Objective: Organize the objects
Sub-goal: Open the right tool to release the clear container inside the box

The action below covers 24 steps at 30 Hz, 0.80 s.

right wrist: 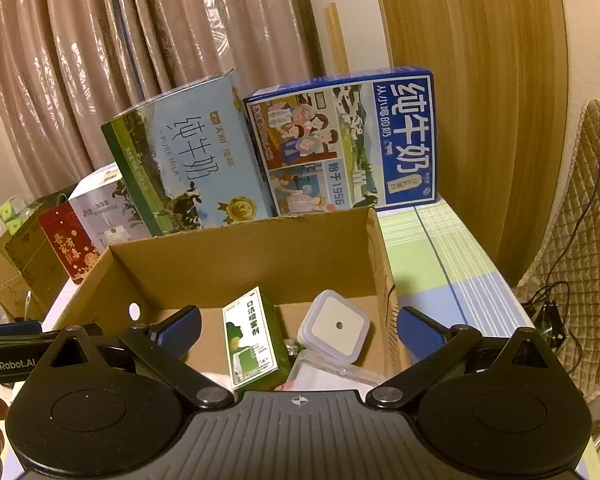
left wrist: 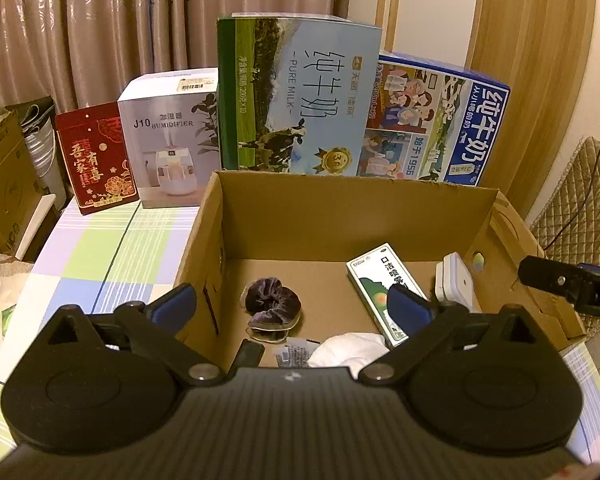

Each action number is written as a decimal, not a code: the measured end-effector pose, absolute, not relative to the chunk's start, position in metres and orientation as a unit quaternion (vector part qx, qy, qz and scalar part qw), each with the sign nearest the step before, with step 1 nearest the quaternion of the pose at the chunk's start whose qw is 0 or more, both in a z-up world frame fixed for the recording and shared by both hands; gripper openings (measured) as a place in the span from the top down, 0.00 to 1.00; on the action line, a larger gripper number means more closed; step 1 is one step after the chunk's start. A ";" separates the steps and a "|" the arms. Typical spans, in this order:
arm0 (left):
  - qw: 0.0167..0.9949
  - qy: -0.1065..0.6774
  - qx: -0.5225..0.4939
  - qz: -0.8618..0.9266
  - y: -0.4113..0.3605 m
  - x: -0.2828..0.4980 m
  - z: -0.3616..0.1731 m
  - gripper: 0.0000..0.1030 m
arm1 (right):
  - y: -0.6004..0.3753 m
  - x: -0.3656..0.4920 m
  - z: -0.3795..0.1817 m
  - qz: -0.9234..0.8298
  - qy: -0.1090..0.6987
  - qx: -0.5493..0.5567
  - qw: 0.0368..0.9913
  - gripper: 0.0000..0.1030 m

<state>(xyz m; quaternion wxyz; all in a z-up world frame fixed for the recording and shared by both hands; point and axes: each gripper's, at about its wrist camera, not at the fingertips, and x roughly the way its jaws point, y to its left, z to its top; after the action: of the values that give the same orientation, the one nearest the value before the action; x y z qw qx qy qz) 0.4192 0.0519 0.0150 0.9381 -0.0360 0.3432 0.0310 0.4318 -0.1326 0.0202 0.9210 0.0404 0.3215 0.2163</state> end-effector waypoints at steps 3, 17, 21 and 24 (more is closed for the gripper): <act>0.939 0.341 -0.038 0.033 0.053 0.418 0.016 0.01 | -0.132 0.430 0.021 0.218 0.322 0.037 0.920 0.02; 0.947 0.319 -0.007 0.032 0.047 0.391 0.034 0.01 | -0.144 0.412 0.032 0.221 0.332 0.039 0.916 0.02; 0.950 0.311 -0.001 0.022 0.043 0.372 0.043 0.01 | -0.153 0.395 0.037 0.217 0.340 0.039 0.914 0.02; 0.949 0.316 -0.010 0.010 0.041 0.350 0.046 0.01 | -0.159 0.379 0.044 0.219 0.343 0.030 0.913 0.02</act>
<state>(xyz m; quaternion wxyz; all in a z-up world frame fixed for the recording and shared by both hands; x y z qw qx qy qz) 0.3498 0.0413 0.0459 0.9488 -0.0100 0.3156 0.0103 0.3795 -0.1585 0.0436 0.9131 0.0304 0.3429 0.2185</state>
